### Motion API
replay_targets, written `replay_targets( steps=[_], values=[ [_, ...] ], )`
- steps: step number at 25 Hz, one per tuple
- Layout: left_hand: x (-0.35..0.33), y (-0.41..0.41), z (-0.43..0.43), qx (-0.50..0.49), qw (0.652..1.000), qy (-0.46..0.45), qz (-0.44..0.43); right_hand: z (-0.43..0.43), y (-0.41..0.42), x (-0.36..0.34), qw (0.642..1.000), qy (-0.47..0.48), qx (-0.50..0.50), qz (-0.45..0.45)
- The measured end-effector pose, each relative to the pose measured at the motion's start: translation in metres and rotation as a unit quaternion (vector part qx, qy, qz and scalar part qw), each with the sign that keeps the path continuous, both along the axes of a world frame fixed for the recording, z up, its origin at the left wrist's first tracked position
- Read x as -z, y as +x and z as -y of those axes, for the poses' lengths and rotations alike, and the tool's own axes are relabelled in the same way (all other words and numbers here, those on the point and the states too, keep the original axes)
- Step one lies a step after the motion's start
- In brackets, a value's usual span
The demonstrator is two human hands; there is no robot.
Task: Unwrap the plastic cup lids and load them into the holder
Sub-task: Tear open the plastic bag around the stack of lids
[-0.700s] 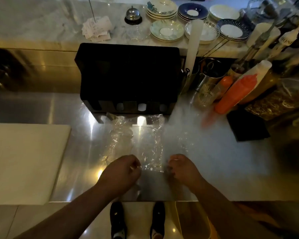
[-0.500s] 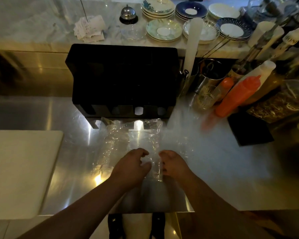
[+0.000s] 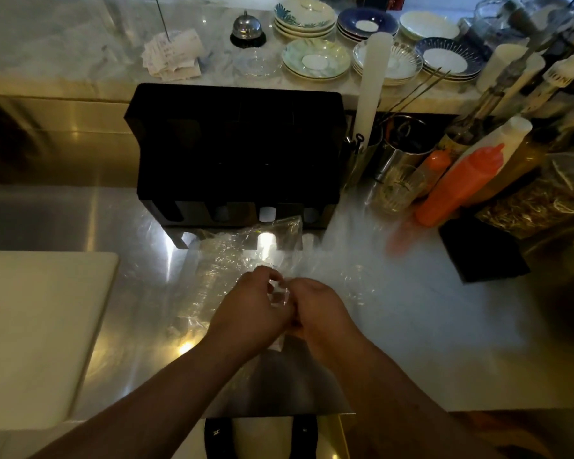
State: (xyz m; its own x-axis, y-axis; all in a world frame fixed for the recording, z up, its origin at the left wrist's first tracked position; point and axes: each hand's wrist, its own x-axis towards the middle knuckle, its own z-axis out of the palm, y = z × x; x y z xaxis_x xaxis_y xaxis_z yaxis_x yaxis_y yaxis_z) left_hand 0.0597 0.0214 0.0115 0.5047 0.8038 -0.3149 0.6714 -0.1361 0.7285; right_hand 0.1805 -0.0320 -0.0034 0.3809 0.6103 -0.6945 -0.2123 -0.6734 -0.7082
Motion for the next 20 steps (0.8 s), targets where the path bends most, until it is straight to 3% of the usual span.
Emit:
replay_targets(
  steps=[3,5,9,12,17,20],
  values=[
    [-0.029,-0.024,-0.011,-0.025,0.998,0.05,-0.014,0.0,-0.016,-0.039,0.99,0.071,0.02,-0.116],
    [-0.048,-0.042,-0.024,-0.038,0.998,0.053,-0.026,0.001,-0.019,-0.056,0.988,0.103,-0.007,-0.115],
    [-0.076,-0.071,-0.053,-0.008,0.999,0.033,-0.017,0.004,-0.003,-0.077,0.972,0.154,-0.018,0.177],
    [-0.089,-0.083,-0.074,0.04,0.999,0.03,-0.019,-0.011,0.02,-0.083,0.955,0.14,-0.033,0.259],
    [-0.091,-0.086,-0.099,0.105,0.99,0.071,-0.056,-0.042,0.029,-0.089,0.97,0.087,-0.121,0.193],
    [-0.088,-0.082,-0.102,0.115,0.985,0.109,-0.064,-0.039,0.022,-0.093,0.984,0.062,-0.076,0.15]
  ],
)
